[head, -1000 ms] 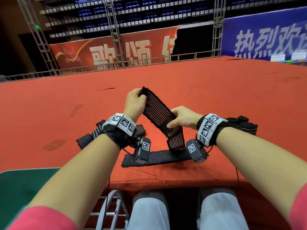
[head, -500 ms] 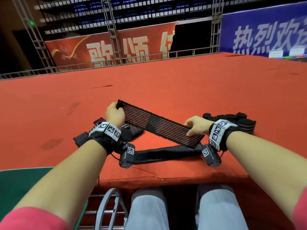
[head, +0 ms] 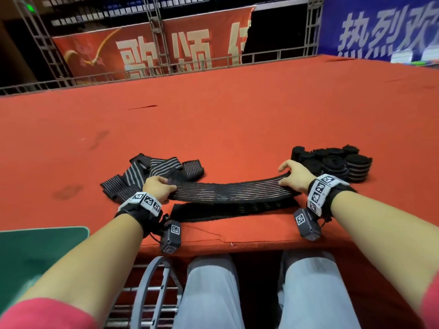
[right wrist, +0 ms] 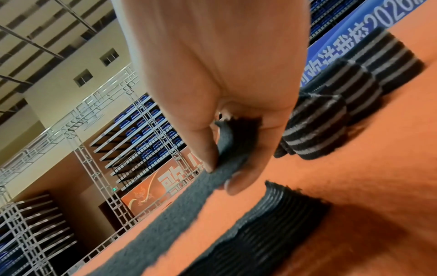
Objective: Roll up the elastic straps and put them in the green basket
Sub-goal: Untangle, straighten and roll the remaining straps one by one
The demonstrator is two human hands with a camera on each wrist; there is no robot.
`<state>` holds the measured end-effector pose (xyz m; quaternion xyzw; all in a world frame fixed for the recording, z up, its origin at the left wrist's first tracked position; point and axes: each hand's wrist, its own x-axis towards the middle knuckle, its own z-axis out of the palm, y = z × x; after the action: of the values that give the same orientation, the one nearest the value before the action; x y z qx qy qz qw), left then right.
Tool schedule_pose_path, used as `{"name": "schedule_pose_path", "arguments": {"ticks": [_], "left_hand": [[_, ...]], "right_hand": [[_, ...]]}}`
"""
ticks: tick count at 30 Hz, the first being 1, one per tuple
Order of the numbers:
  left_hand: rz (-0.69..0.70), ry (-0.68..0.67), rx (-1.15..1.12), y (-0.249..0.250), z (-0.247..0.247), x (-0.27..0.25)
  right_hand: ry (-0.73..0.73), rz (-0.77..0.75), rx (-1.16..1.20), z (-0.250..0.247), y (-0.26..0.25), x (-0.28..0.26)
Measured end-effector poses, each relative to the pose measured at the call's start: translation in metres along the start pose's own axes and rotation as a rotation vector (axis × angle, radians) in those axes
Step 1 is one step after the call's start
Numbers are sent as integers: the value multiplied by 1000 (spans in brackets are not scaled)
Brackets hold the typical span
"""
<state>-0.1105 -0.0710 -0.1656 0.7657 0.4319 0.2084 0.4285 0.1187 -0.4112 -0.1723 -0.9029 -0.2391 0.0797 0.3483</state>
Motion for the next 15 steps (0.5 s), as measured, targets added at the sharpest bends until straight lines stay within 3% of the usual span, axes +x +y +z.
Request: {"name": "schedule_pose_path", "arguments": {"ticks": [4,15], "left_hand": [[-21,-56,76,-29,7,8],[39,-29,253,-59,19,4]], "right_hand": [[10,-15,-15,12,9,-1],[15,-8,-10,38,23,1]]}}
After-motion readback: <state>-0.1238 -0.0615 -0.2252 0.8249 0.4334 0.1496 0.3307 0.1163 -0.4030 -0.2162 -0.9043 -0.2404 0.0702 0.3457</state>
